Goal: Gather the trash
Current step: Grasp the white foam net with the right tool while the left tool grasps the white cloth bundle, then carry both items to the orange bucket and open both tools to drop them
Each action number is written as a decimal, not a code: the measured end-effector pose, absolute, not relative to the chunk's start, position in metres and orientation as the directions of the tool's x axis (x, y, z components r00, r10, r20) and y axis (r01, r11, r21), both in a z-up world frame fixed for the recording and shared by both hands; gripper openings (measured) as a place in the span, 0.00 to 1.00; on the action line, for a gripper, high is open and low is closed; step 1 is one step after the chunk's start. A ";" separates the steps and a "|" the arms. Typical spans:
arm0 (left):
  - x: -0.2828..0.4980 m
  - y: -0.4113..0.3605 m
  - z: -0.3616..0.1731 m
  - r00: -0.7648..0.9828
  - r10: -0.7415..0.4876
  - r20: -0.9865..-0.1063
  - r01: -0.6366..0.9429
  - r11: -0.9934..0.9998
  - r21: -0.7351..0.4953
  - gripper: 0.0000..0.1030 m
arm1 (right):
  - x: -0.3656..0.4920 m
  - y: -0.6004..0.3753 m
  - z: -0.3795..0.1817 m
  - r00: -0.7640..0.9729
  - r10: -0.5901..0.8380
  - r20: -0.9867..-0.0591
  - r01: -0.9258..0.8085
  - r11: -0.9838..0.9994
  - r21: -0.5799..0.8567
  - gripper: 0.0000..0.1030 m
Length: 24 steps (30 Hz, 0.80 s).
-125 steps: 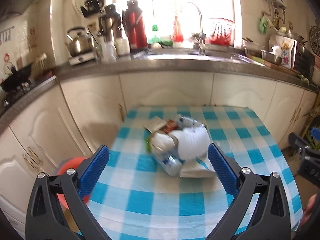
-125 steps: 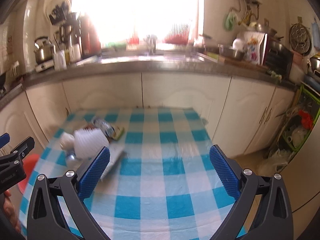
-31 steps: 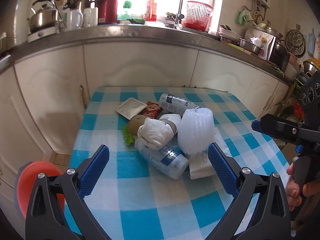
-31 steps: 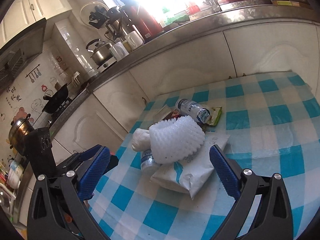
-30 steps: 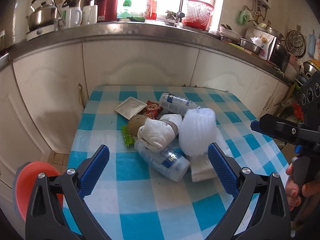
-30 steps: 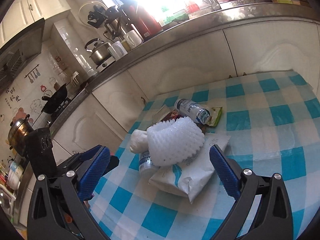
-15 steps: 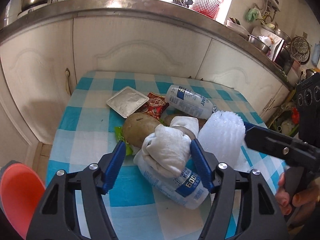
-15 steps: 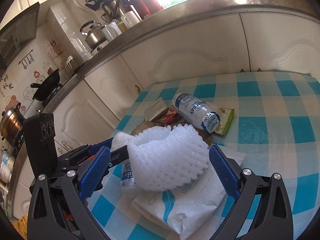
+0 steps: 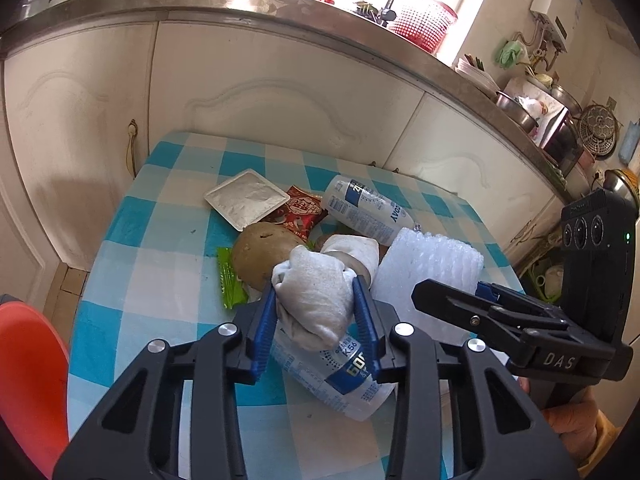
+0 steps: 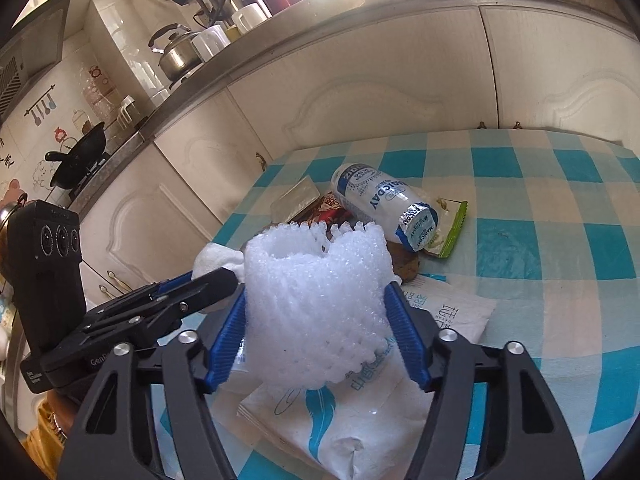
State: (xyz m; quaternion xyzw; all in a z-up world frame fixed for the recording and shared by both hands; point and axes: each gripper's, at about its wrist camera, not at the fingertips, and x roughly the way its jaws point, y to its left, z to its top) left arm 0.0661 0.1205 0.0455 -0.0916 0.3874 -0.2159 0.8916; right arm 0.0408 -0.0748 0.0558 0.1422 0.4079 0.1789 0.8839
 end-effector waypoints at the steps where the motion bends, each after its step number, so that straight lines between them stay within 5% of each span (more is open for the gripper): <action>1: 0.065 0.122 0.047 0.612 -0.454 -0.647 0.307 0.891 -0.335 0.36 | 0.041 -0.075 0.056 0.606 0.428 -0.671 -0.200 0.898 0.392 0.58; 8: 0.051 0.139 0.063 0.652 -0.445 -0.614 0.284 0.894 -0.346 0.36 | 0.034 -0.075 0.064 0.632 0.409 -0.658 -0.190 0.905 0.380 0.44; 24: -0.009 0.230 0.103 0.787 -0.276 -0.552 0.118 0.945 -0.304 0.36 | 0.018 -0.019 0.119 0.649 0.480 -0.590 -0.321 0.876 0.360 0.43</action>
